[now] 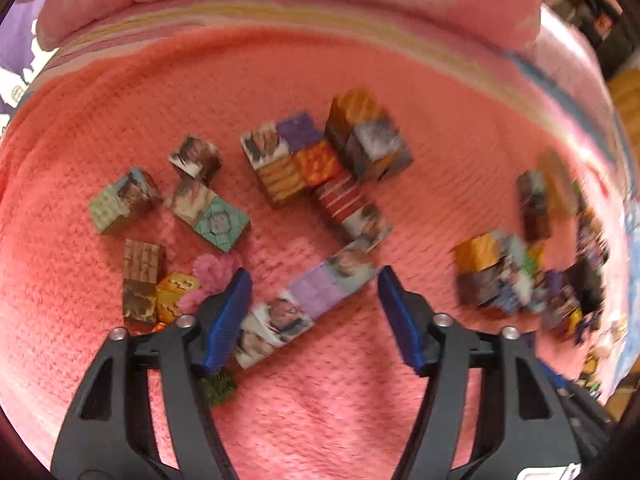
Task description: Collect trash
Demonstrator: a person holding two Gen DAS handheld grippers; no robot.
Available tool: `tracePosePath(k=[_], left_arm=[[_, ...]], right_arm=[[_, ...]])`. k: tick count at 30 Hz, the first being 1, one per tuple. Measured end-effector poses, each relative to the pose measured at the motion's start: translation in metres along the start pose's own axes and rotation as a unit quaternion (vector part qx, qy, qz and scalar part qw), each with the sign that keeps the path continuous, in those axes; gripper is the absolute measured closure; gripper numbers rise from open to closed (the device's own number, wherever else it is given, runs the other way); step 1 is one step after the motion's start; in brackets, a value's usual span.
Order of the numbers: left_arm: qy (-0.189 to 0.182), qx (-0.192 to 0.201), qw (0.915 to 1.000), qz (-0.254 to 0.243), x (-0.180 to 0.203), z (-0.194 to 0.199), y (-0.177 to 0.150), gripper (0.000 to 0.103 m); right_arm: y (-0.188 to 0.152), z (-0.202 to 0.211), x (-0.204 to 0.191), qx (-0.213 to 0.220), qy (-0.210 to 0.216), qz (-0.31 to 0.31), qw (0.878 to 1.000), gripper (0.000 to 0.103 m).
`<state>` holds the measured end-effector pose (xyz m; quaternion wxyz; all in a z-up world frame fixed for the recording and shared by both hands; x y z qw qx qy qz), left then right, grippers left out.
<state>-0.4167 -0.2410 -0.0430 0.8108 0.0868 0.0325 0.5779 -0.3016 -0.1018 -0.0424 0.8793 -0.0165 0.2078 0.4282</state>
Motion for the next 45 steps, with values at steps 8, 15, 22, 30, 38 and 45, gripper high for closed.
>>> tracePosePath(k=[8, 15, 22, 30, 38, 45], left_arm=[[-0.005, 0.001, 1.0, 0.007, 0.009, 0.007, -0.01, 0.064], [-0.026, -0.003, 0.9994, 0.024, 0.018, 0.018, -0.033, 0.076], [-0.053, -0.003, 0.9976, 0.044, 0.032, 0.04, -0.068, 0.076], [-0.08, -0.004, 0.9962, 0.032, 0.082, 0.07, -0.094, 0.076], [-0.098, -0.003, 0.9952, 0.004, 0.137, 0.091, -0.141, 0.076], [-0.109, -0.007, 0.9937, -0.025, 0.174, 0.109, -0.183, 0.076]], right_arm=[[-0.002, -0.007, 0.006, -0.004, -0.013, 0.001, 1.0, 0.084], [-0.01, -0.005, 0.017, -0.013, -0.024, -0.002, 1.0, 0.084], [-0.019, 0.016, 0.029, -0.009, -0.029, 0.007, 1.0, 0.084], [-0.04, 0.062, 0.053, 0.016, -0.033, 0.02, 0.999, 0.085], [-0.068, 0.107, 0.094, 0.036, -0.037, 0.008, 0.999, 0.085], [-0.096, 0.145, 0.137, 0.05, -0.048, -0.011, 0.998, 0.085]])
Point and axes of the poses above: each gripper's, at about its wrist camera, not at the fingertips, and z roughly against the way its jaws point, x to its right, y to its top, the point moved 8 cm from there along -z, roughly the way its jaws point, and after that the axes turned 6 degrees about -z, right-handed, at the moved point
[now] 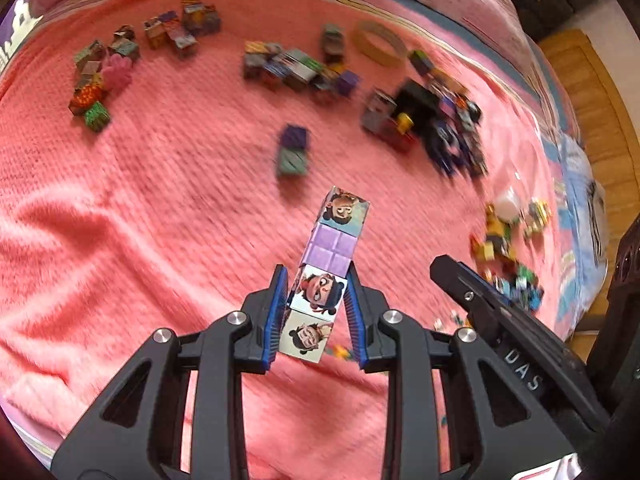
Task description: Collect trash
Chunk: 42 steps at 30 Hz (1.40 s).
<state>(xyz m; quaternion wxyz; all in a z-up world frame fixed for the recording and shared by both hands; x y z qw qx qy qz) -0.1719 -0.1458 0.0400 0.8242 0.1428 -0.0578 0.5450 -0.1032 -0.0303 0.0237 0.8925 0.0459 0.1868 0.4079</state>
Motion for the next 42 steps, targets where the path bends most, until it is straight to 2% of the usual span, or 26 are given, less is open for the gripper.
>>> tracePosePath(k=[4, 6, 12, 13, 14, 19, 21, 23, 28, 36, 42], left_arm=[[-0.002, -0.003, 0.9995, -0.03, 0.031, 0.004, -0.022, 0.076], [-0.002, -0.006, 0.9992, -0.038, 0.043, 0.003, -0.034, 0.076], [0.019, -0.022, 0.9985, -0.047, 0.058, -0.02, -0.075, 0.076], [0.022, -0.024, 0.9986, -0.042, 0.057, -0.024, -0.081, 0.076], [0.024, -0.025, 0.9987, -0.037, 0.056, -0.027, -0.085, 0.076], [0.042, -0.026, 0.9982, -0.033, 0.051, -0.034, -0.104, 0.075], [0.05, -0.02, 0.9981, -0.029, 0.048, -0.034, -0.107, 0.075], [0.057, -0.014, 0.998, -0.022, 0.044, -0.034, -0.107, 0.075], [0.064, -0.019, 0.9978, 0.004, 0.031, -0.039, -0.118, 0.075], [0.062, -0.012, 0.9976, 0.03, 0.026, -0.037, -0.123, 0.075], [0.056, -0.009, 0.9973, 0.047, 0.028, -0.035, -0.122, 0.075]], right_arm=[[-0.016, 0.019, 0.026, 0.007, -0.012, -0.007, 1.0, 0.085], [-0.024, 0.024, 0.045, 0.009, -0.038, -0.005, 0.999, 0.084], [-0.058, 0.008, 0.095, -0.012, -0.068, -0.025, 0.997, 0.08], [-0.062, 0.005, 0.1, -0.014, -0.077, -0.024, 0.997, 0.071], [-0.066, 0.001, 0.104, -0.017, -0.084, -0.022, 0.996, 0.058], [-0.081, -0.018, 0.116, -0.027, -0.108, -0.006, 0.994, 0.028], [-0.086, -0.027, 0.119, -0.032, -0.109, -0.004, 0.994, 0.021], [-0.088, -0.031, 0.118, -0.031, -0.1, -0.001, 0.994, 0.004], [-0.094, -0.048, 0.111, -0.042, -0.152, 0.04, 0.987, 0.003], [-0.108, -0.041, 0.109, 0.017, -0.152, 0.028, 0.988, 0.003], [-0.109, -0.041, 0.11, 0.014, -0.153, 0.024, 0.988, 0.003]])
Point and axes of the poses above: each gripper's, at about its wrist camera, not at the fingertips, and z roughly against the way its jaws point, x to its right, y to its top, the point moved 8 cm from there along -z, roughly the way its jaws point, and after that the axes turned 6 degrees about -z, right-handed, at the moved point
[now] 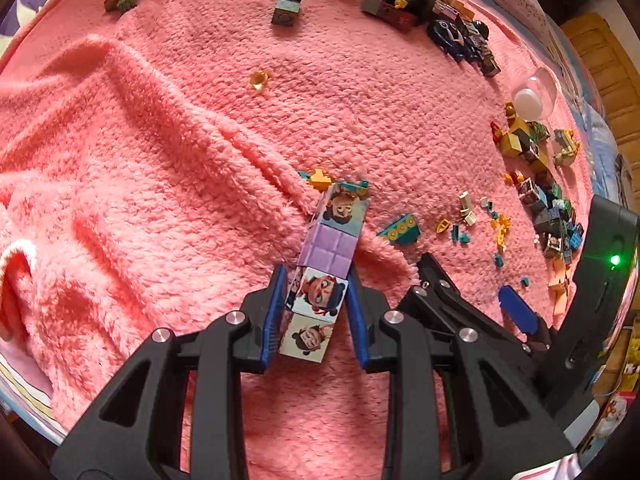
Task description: Collect trash
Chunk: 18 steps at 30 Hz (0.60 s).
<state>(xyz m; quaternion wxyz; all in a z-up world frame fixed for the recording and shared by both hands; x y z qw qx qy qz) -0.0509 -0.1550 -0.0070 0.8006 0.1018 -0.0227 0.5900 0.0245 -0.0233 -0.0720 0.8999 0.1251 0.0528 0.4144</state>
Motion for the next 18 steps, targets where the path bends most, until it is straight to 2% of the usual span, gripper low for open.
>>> tracePosePath(k=[7, 12, 18], left_arm=[[-0.002, 0.005, 0.9998, 0.022, -0.001, 0.0, 0.0, 0.075], [-0.003, 0.005, 0.9994, 0.033, -0.002, -0.001, 0.0, 0.075], [-0.001, 0.003, 0.9993, 0.038, -0.004, -0.001, -0.001, 0.075]], right_arm=[[0.018, -0.005, 0.002, -0.003, 0.002, -0.004, 1.0, 0.003], [0.013, -0.007, 0.002, -0.016, -0.002, 0.008, 1.0, 0.003], [0.012, -0.008, 0.0, -0.002, -0.003, 0.005, 1.0, 0.003]])
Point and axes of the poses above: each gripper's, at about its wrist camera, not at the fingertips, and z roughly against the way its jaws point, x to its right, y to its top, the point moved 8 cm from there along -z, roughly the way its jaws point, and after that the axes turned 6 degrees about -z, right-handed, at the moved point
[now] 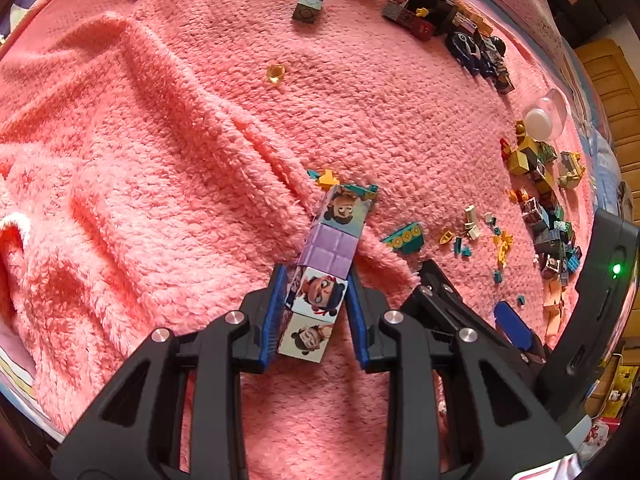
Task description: Collect trash
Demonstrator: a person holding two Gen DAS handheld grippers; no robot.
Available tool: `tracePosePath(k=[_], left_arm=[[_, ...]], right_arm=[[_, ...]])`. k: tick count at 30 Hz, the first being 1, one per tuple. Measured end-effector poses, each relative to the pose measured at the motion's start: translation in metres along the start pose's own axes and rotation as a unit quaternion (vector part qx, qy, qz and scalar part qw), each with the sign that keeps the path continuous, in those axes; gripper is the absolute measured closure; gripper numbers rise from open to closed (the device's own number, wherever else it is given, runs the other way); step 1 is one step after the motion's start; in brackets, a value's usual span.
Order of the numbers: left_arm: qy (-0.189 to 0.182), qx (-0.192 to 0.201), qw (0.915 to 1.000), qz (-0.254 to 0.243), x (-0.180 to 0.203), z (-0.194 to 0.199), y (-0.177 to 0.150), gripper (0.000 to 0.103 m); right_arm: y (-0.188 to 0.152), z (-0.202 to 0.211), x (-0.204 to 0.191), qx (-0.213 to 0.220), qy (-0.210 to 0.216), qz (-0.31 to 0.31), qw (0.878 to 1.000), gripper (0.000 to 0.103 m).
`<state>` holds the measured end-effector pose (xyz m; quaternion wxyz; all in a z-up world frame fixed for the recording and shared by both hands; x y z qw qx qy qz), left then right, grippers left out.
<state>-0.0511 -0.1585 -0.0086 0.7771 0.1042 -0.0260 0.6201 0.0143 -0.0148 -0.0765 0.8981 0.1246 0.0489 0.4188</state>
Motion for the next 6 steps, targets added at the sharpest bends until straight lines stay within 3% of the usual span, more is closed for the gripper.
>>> tracePosePath(k=[6], left_arm=[[0.0, 0.002, 1.0, 0.001, 0.0, 0.0, 0.0, 0.075]], right_arm=[[-0.011, 0.004, -0.003, 0.006, 0.0, -0.001, 1.0, 0.003]])
Point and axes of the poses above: each gripper's, at about its wrist camera, not at the fingertips, and z roughly against the way its jaws point, x to its right, y to its top, the point moved 8 cm from there along -z, roughly the way its jaws point, and after that the axes turned 6 degrees about -z, right-handed, at the moved point
